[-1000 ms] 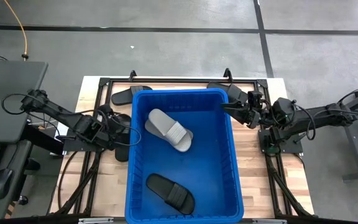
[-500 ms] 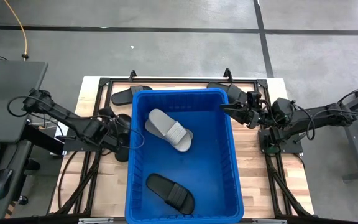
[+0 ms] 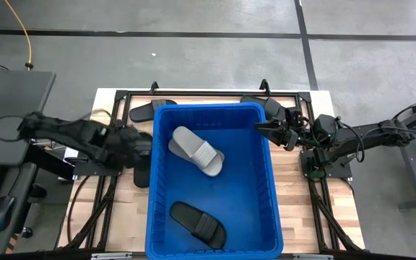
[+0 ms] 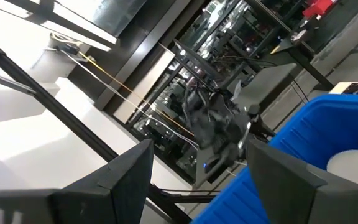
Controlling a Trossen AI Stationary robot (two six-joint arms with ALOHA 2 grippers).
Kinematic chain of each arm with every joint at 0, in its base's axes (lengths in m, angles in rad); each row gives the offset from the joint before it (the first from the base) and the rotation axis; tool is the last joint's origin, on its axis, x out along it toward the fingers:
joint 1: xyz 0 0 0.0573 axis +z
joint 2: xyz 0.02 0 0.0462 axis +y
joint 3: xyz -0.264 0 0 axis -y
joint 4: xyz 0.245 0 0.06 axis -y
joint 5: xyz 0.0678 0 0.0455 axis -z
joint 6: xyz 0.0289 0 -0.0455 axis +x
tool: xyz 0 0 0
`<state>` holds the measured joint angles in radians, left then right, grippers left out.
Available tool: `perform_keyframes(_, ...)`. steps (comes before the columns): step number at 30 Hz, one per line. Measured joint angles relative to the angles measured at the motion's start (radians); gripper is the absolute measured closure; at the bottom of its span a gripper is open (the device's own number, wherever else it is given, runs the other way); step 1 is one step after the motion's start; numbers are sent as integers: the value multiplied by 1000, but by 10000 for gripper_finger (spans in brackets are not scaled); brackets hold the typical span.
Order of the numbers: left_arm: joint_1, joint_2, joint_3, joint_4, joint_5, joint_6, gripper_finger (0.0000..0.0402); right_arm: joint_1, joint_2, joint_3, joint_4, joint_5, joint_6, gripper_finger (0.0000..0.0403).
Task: Pick and place slides into bin
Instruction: Put the bottom black slipper into the blue bin
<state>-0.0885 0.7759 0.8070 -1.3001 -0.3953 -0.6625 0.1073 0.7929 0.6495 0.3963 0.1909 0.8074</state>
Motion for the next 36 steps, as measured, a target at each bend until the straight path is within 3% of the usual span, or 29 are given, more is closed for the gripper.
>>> perform_keyframes(5,224,-107,1,227,203,133,32,0,1,0,-12,0,4,155)
perform_keyframes(12,479,-135,2,405,712,204,36,0,1,0,-17,-8,4,155)
perform_keyframes(18,652,-70,2,380,939,336,48,0,1,0,-48,-7,-1,155)
perform_keyframes(24,955,77,1,337,1169,586,49,0,1,0,-55,-13,29,155)
perform_keyframes(32,1371,139,6,288,1202,773,88,0,0,0,-38,-26,55,155)
perform_keyframes(36,1403,169,7,293,1189,775,88,0,0,0,-25,-8,25,155)
